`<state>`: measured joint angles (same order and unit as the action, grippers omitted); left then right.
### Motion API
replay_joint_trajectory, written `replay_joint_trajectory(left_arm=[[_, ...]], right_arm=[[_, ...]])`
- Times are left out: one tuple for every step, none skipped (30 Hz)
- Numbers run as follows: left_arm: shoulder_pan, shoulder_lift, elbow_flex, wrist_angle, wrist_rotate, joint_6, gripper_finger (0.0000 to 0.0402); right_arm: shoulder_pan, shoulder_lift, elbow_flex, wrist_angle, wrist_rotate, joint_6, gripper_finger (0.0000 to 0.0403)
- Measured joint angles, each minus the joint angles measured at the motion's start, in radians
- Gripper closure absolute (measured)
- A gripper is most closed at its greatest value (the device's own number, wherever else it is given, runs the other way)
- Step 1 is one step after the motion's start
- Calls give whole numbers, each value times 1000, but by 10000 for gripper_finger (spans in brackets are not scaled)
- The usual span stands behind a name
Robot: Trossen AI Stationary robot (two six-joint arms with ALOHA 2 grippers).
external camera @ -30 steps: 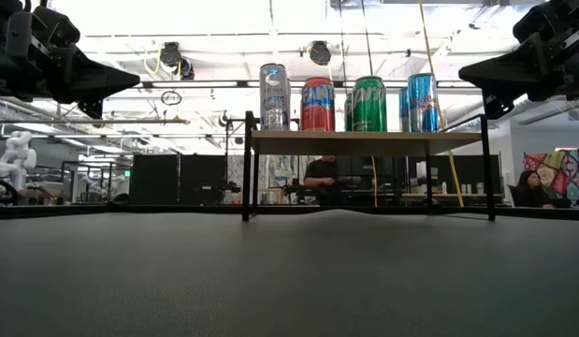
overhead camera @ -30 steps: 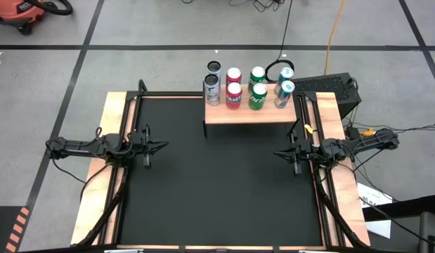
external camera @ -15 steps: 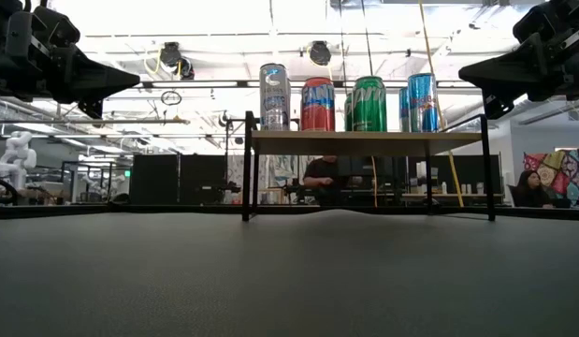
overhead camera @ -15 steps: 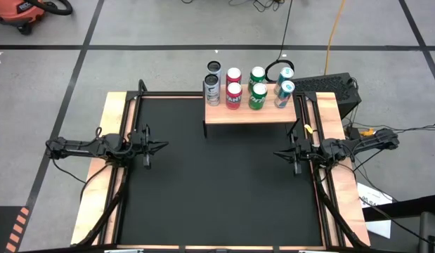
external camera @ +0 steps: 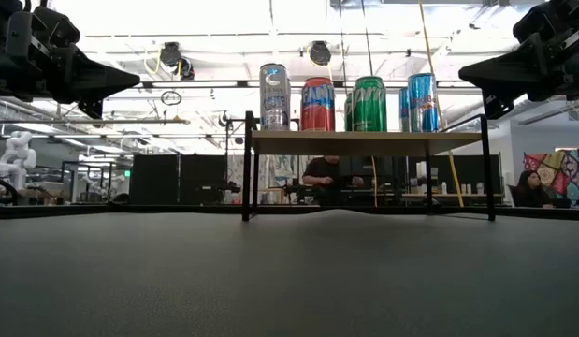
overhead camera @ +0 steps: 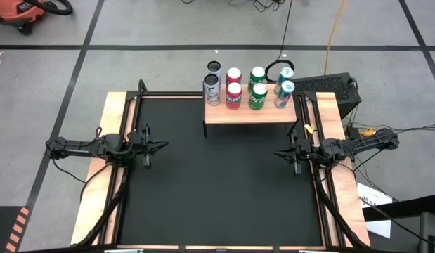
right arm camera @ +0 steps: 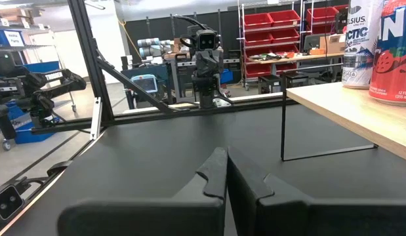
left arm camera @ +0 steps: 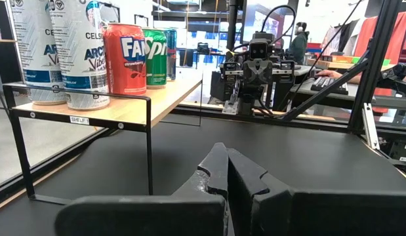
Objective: Place canned beverage on shelf
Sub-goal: Return to Home Position
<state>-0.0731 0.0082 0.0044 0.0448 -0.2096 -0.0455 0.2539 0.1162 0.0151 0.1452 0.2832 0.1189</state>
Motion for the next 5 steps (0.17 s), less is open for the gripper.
replay_joint_trajectory(left_arm=[[0,0,0,0,0,0,402],[0,0,0,0,0,0,402],[0,0,0,0,0,0,402],[0,0,0,0,0,0,402],[0,0,0,0,0,0,402]], right_arm=[[0,0,0,0,0,0,403],[0,0,0,0,0,0,403],[0,0,0,0,0,0,403],[0,0,0,0,0,0,403],[0,0,0,0,0,0,403]])
